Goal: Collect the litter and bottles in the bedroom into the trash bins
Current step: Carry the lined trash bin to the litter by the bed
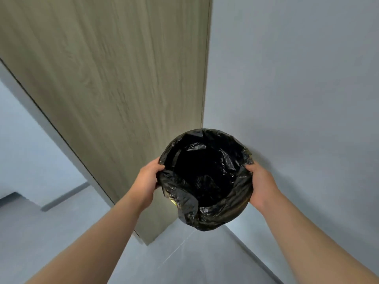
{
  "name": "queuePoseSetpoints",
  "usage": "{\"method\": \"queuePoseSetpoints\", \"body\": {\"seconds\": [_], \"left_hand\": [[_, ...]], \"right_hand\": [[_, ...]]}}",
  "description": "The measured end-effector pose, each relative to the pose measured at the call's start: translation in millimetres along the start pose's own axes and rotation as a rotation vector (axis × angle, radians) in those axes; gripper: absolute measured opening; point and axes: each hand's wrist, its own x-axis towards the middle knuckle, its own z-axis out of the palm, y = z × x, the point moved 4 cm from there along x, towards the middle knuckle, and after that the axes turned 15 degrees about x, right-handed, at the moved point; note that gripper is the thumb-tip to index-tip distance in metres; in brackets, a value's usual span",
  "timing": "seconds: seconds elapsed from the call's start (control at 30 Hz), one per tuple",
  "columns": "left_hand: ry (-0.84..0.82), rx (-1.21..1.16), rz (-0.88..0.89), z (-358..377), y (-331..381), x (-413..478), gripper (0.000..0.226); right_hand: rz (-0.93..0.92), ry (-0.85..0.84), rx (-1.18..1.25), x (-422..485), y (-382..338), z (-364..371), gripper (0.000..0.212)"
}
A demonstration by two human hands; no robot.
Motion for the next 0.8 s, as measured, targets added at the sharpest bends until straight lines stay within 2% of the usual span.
{"method": "queuePoseSetpoints", "body": {"seconds": [0.13, 0.27, 0.43, 0.73, 0.8], "left_hand": [[0.148, -0.003, -0.004, -62, 3, -72, 0.045], [0.309, -0.028, 0.011, -138, -11, -141, 0.042], [0.521, -0.147, 0.044, -242, -38, -216, 0.04], [0.804, -0.218, 0.011, -425, -101, -347, 0.044], [0.876, -0.243, -0.017, -456, -116, -373, 0.039]], "right_hand": [[0.065, -0.085, -0.056, -52, 23, 33, 0.038], [0.168, -0.254, -0.109, -98, 73, 84, 0.037], [0.24, -0.5, -0.196, -160, 148, 167, 0.036], [0.372, -0.745, -0.376, -277, 294, 290, 0.032], [0.394, -0.779, -0.396, -304, 326, 312, 0.032]]}}
